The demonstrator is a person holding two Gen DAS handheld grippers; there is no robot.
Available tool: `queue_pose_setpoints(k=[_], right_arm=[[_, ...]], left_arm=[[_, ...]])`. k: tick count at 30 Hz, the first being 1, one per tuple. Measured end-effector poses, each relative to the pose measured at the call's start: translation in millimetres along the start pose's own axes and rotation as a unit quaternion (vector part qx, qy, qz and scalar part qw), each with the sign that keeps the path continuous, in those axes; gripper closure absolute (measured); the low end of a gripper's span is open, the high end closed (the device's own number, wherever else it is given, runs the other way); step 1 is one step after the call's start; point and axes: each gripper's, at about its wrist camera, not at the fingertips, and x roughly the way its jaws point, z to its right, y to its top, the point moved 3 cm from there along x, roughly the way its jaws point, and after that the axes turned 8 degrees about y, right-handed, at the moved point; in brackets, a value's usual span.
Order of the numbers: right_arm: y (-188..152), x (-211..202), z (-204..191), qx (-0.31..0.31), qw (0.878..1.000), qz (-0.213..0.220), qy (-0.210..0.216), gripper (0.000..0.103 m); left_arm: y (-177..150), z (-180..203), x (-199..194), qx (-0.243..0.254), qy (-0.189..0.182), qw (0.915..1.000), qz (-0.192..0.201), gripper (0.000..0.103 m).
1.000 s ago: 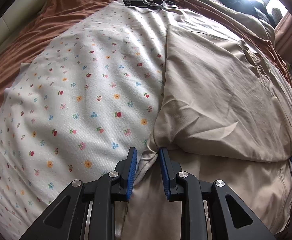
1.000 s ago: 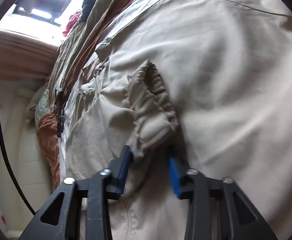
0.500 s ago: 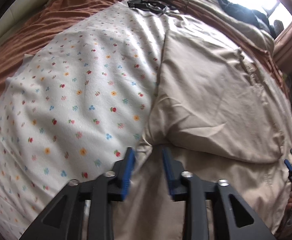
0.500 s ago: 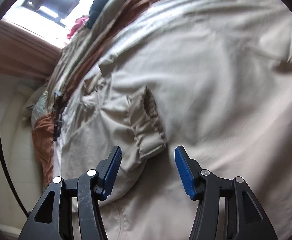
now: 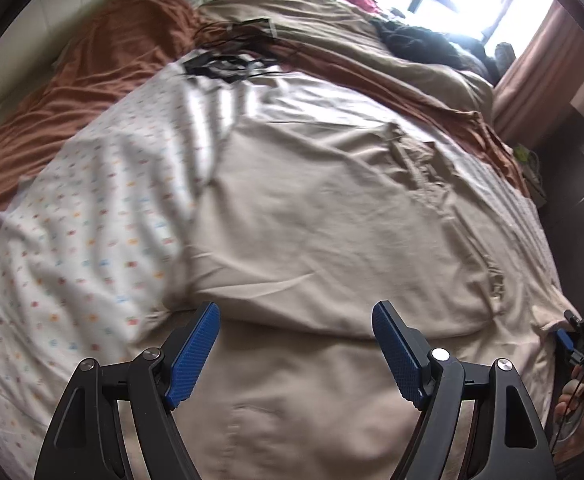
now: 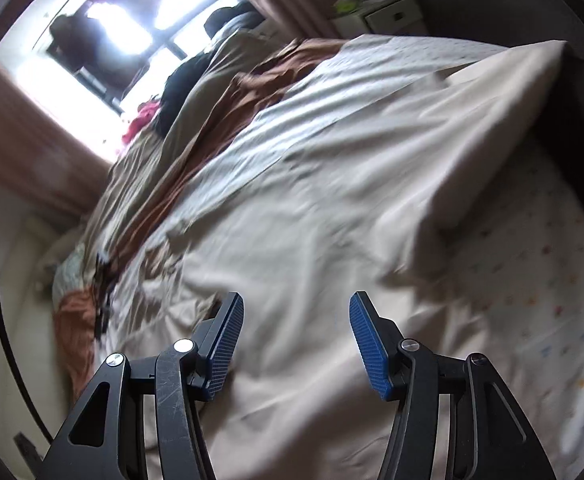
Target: Fold large clothes
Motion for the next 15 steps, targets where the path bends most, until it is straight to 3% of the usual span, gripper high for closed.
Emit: queue_pose_setpoints(k=[8,15], right_arm=[[39,-32,63,0.035,0.997,0.064,-0.026,0.047],[61,-49,100,0.034,0.993,0.104,-0.052,0.047]], left_arm=[[-3,75,9,0.020,-0.034,0.9992,0.003,0.023],[-8,115,15,0.000,-0.048,0.9988,0.013,0.023]])
